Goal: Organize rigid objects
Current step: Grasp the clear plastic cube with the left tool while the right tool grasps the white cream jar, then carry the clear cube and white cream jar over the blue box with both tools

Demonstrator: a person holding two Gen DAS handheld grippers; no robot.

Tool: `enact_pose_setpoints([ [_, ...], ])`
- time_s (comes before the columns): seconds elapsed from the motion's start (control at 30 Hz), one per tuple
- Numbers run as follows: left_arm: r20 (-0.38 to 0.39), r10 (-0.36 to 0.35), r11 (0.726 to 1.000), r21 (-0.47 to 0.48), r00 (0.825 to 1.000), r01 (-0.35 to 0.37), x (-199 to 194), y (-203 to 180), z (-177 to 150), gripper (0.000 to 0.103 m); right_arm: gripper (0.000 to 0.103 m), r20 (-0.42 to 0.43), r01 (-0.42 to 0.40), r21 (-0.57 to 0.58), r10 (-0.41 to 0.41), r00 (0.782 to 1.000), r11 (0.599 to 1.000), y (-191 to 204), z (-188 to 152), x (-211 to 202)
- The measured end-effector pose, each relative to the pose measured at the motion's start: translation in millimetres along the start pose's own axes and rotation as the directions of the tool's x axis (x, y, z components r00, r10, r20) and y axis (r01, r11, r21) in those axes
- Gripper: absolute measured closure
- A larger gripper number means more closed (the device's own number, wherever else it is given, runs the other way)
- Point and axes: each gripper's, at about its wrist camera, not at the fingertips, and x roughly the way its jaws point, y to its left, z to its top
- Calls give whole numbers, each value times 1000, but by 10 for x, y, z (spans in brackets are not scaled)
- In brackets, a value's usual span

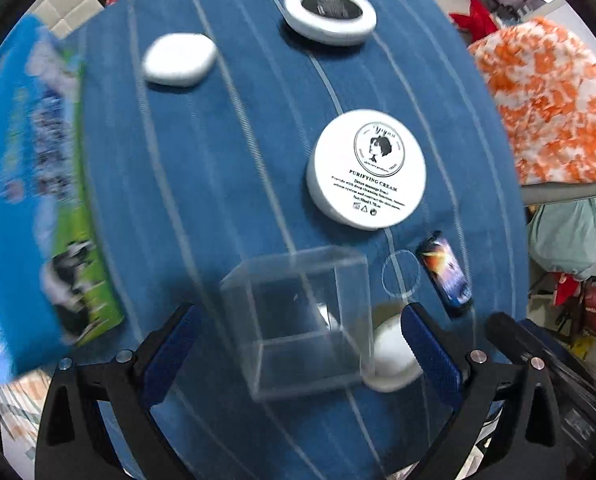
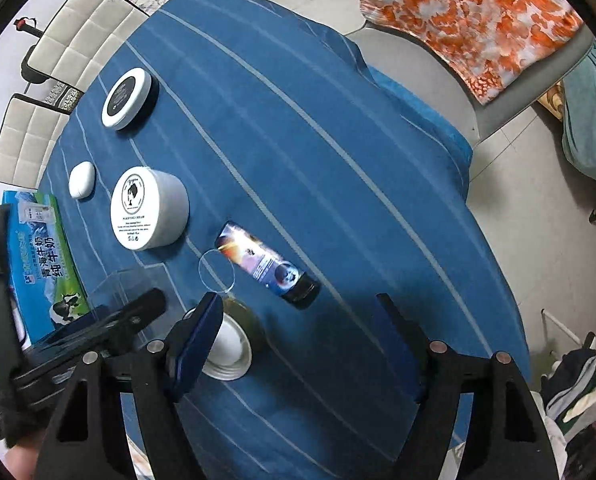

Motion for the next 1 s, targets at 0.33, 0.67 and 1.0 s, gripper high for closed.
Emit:
enact_pose_setpoints([
  [0.33, 27, 34, 996, -81, 999, -32, -66, 352, -280, 37, 24, -1, -19, -223, 19, 1000, 975, 1002, 365, 249],
  [0.67, 20, 43, 981, -188, 999, -39, 59, 592, -362, 39, 30, -53, 70, -303, -90, 995, 951, 1591, 657, 823],
  [1.0, 21, 33, 979, -203, 999, -28, 58, 716, -377, 39, 34, -18, 142, -334, -157, 987, 932, 1602, 564, 753],
])
